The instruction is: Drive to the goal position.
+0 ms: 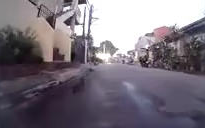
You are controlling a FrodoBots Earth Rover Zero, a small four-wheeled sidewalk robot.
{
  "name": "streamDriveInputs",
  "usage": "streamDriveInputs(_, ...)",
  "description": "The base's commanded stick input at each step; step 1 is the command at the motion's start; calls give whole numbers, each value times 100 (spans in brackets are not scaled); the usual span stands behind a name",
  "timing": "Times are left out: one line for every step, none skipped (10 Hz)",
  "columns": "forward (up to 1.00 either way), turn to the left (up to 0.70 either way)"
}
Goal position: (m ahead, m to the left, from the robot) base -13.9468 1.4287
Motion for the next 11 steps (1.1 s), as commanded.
streamDriveInputs(100, -40)
streamDriveInputs(100, -40)
streamDriveInputs(100, 0)
streamDriveInputs(100, 0)
streamDriveInputs(100, 0)
streamDriveInputs(100, 0)
streamDriveInputs(100, 0)
streamDriveInputs(100, 0)
streamDriveInputs(100, 0)
streamDriveInputs(100, 0)
streamDriveInputs(100, 0)
